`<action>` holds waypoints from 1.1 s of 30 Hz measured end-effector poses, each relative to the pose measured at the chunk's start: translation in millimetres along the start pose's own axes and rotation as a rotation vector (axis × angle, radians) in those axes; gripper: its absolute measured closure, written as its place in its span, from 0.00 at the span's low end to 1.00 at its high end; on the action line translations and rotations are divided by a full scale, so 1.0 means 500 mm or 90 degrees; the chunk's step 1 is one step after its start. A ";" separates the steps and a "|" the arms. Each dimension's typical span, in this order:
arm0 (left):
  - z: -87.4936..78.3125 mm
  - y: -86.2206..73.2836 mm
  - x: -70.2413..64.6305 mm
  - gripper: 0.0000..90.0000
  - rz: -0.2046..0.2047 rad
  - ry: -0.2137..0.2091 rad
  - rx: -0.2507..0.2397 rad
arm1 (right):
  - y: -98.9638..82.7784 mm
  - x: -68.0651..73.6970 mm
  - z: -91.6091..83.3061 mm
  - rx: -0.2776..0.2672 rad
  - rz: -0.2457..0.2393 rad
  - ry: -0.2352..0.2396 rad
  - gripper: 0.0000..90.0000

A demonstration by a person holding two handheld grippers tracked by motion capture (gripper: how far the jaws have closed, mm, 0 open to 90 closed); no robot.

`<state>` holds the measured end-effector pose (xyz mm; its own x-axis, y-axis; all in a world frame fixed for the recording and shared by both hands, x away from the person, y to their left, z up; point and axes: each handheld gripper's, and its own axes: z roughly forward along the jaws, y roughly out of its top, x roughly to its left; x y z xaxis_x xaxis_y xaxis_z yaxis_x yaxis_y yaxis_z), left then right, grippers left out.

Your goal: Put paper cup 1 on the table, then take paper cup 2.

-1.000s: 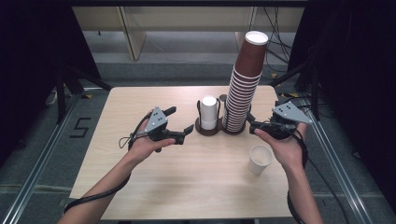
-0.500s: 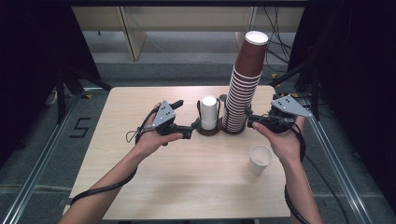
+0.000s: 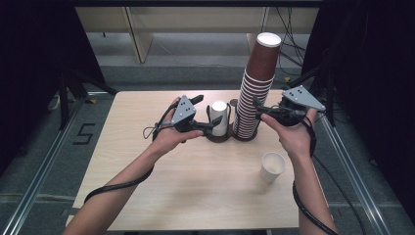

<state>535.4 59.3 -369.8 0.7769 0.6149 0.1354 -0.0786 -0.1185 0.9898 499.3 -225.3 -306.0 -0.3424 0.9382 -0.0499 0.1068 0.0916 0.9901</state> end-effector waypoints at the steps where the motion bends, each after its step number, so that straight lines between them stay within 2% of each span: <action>1: 0.005 0.004 -0.002 0.07 0.000 -0.004 -0.003 | 0.003 -0.001 0.003 -0.006 0.003 -0.001 0.01; 2: 0.010 0.008 -0.003 0.07 0.002 -0.006 -0.003 | 0.007 -0.002 0.006 -0.008 0.012 0.002 0.01; 8: 0.042 0.031 -0.005 0.07 0.011 -0.013 -0.016 | 0.035 -0.010 0.019 -0.023 0.009 -0.005 0.01; 12: 0.066 0.043 -0.004 0.07 0.001 -0.016 -0.024 | 0.051 -0.015 0.026 -0.025 0.016 -0.009 0.01; 19: 0.106 0.060 0.001 0.07 0.005 -0.010 -0.023 | 0.069 -0.019 0.040 -0.037 0.030 -0.016 0.01; 22: 0.122 0.067 0.003 0.07 0.006 -0.006 -0.022 | 0.077 -0.020 0.046 -0.035 0.022 -0.017 0.01; 26: 0.147 0.073 0.005 0.07 0.010 -0.003 -0.020 | 0.087 -0.020 0.055 -0.037 0.028 -0.016 0.01; 33: 0.188 0.086 0.002 0.07 -0.003 -0.015 -0.018 | 0.096 -0.033 0.078 -0.032 0.033 -0.013 0.01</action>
<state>591.5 -18.4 -331.3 0.7917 0.5969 0.1297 -0.0918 -0.0936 0.9914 546.4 -223.5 -262.6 -0.3182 0.9480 -0.0005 0.0762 0.0261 0.9967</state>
